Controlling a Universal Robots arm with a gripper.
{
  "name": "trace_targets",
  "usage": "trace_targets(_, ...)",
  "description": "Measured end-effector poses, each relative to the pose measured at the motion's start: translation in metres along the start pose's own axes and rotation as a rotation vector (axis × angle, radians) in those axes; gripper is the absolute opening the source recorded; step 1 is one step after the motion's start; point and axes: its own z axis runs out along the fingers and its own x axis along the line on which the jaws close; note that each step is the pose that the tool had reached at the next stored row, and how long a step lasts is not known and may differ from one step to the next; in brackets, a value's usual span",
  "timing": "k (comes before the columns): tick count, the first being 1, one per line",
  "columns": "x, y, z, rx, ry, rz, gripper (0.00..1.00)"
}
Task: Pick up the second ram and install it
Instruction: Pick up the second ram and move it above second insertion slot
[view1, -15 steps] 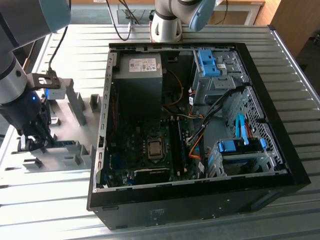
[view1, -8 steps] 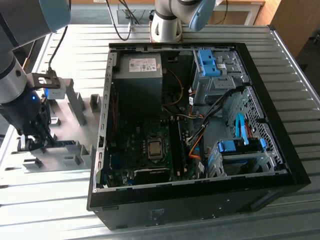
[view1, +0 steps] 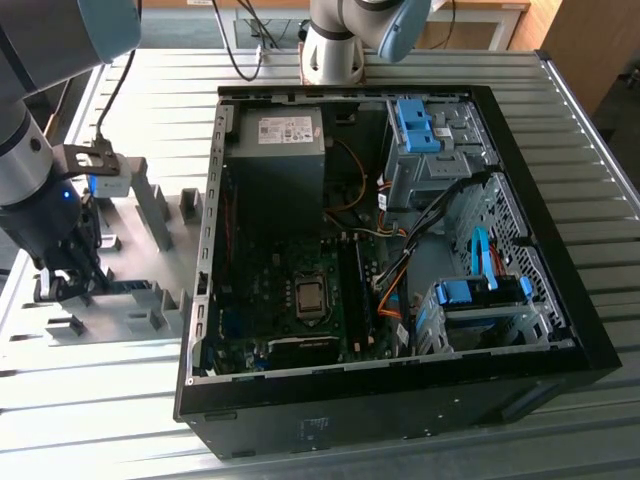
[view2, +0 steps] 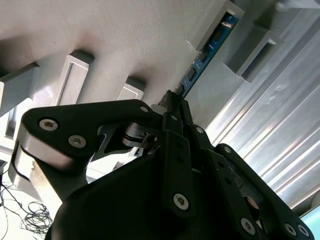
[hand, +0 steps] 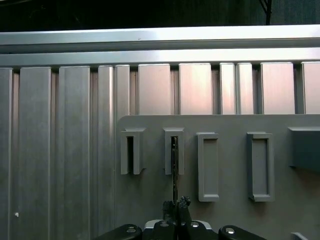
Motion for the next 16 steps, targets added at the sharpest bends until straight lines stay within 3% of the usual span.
trace_targets(16, 0.0001, 0.0, -0.008, 0.0, 0.0, 0.0, 0.14)
